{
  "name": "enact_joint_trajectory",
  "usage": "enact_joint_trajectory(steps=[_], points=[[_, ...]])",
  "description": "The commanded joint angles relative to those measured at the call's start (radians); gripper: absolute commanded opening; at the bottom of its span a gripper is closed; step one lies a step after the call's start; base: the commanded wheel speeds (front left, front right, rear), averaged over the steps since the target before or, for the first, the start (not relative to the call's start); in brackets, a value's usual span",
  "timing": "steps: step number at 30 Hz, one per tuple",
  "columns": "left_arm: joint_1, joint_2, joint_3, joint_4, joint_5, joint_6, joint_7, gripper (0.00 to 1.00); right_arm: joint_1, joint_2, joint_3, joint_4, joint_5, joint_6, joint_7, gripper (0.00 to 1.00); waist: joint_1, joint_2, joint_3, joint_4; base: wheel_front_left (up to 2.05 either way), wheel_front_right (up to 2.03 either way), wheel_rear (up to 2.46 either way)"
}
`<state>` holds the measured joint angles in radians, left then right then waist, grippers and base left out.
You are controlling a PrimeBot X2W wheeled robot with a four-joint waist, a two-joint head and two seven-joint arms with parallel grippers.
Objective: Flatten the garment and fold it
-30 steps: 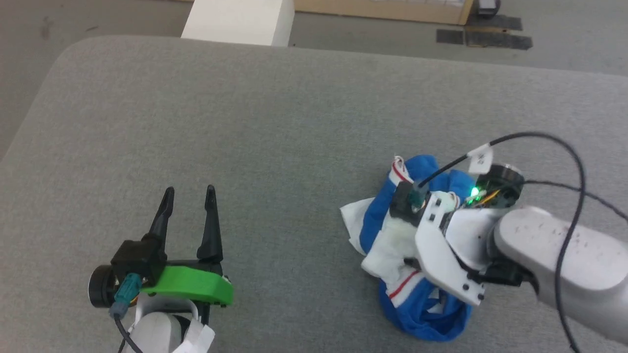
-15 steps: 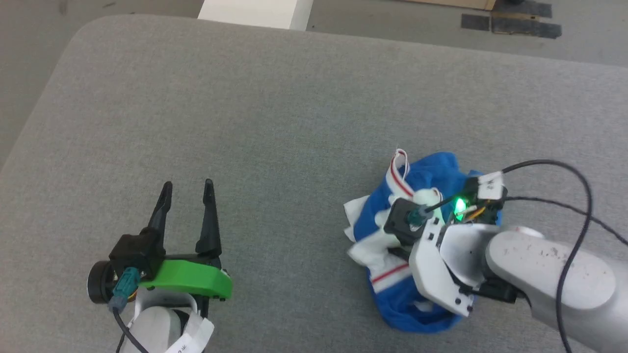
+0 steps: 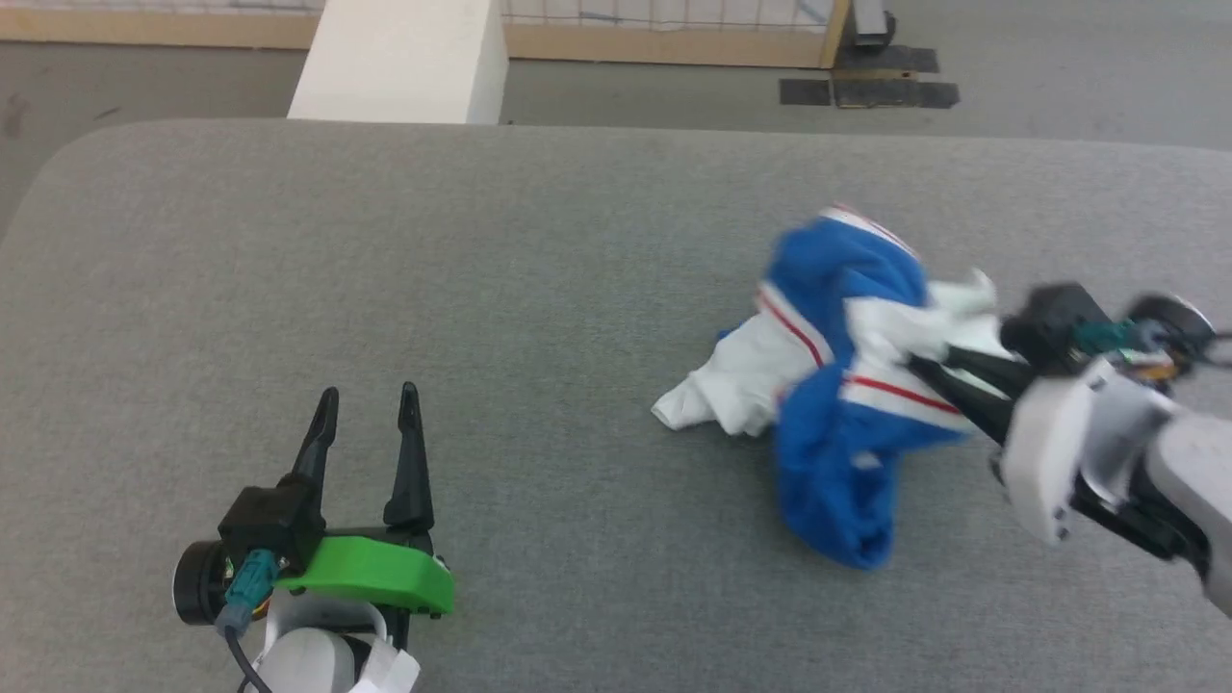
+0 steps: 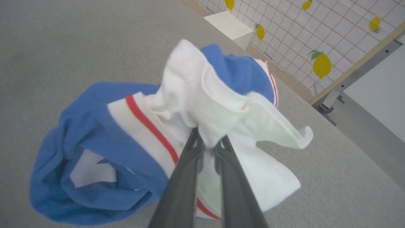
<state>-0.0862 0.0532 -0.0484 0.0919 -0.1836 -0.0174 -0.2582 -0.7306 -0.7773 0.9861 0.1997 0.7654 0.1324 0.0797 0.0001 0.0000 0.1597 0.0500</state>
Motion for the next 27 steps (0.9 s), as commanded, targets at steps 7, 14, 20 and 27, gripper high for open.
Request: enact_joint_trajectory(steps=[7,14,20,27], points=[[0.016,-0.003,-0.006,0.007,-0.001,-0.001,-0.004,1.00,0.271,-0.023,-0.151,0.181,-0.011,-0.002,-0.067,0.00,-0.0001,0.0000,-0.015,-0.024,0.00,0.00,0.00],[0.036,-0.003,0.004,0.013,0.003,-0.006,-0.004,1.00,0.436,0.026,-0.249,0.260,-0.033,-0.002,-0.081,0.00,-0.0001,0.0000,-0.026,-0.029,0.00,0.00,0.00],[0.040,-0.003,0.005,0.019,0.008,-0.006,-0.004,1.00,0.476,0.057,-0.409,0.240,-0.107,-0.002,-0.174,1.00,-0.0001,0.0000,-0.050,-0.037,0.00,0.00,0.00],[0.052,-0.003,0.013,0.011,0.020,-0.008,-0.004,1.00,0.473,0.050,-0.612,0.033,-0.236,-0.002,-0.143,1.00,-0.0001,0.0000,-0.070,-0.046,0.00,0.00,0.00]])
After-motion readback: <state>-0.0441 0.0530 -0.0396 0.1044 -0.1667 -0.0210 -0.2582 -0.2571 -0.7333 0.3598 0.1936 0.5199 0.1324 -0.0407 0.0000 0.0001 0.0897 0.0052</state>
